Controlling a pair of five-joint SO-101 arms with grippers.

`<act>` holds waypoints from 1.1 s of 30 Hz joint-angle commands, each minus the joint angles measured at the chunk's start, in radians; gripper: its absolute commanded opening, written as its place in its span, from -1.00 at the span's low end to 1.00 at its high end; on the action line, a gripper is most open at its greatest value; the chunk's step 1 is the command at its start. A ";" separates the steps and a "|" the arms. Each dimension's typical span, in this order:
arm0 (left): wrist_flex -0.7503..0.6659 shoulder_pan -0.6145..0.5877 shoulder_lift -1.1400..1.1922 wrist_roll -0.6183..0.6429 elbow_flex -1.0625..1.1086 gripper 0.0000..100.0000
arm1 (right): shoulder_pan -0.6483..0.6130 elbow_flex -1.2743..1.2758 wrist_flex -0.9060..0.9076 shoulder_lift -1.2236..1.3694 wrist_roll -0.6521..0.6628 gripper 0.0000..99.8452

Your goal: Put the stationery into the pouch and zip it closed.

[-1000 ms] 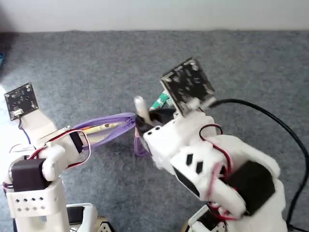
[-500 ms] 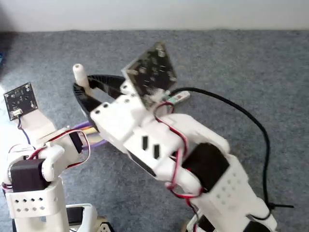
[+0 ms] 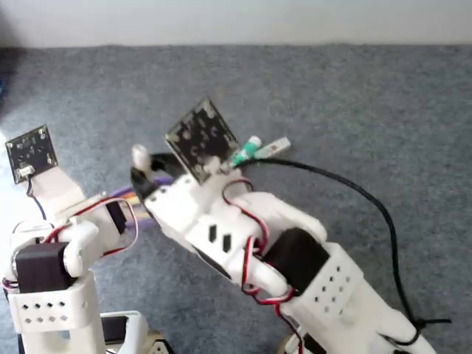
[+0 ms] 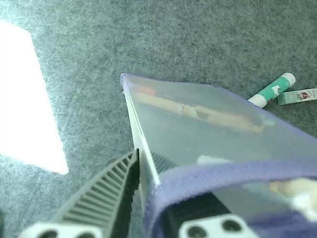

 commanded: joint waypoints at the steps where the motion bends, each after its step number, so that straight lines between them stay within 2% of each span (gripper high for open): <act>1: -0.014 -0.008 -0.005 0.006 -0.005 -0.97 | 0.001 0.003 0.093 -0.087 -0.006 -0.53; 4: -0.014 -0.008 -0.005 0.006 -0.005 -0.97 | 0.053 -0.023 0.139 -0.119 -0.011 -0.52; 7: -0.014 -0.008 -0.005 0.006 -0.005 -0.97 | 0.160 -0.064 0.151 -0.120 -0.025 -0.52; 12: -0.014 -0.006 -0.005 0.006 -0.005 -0.97 | 0.406 -0.112 0.248 -0.018 -0.172 -0.52; 15: -0.014 -0.005 -0.005 0.006 -0.005 -0.97 | 0.506 -0.129 0.305 0.093 -0.247 -0.52; 24: -0.012 -0.003 -0.005 0.006 -0.005 -0.97 | 0.611 -0.311 0.435 0.538 -0.440 -0.52; 29: -0.011 -0.006 -0.005 0.006 -0.005 -0.97 | 0.638 -0.545 0.498 0.822 -0.508 -0.52; 33: -0.009 -0.006 -0.005 0.006 -0.005 -0.97 | 0.642 -0.783 0.550 1.036 -0.512 -0.52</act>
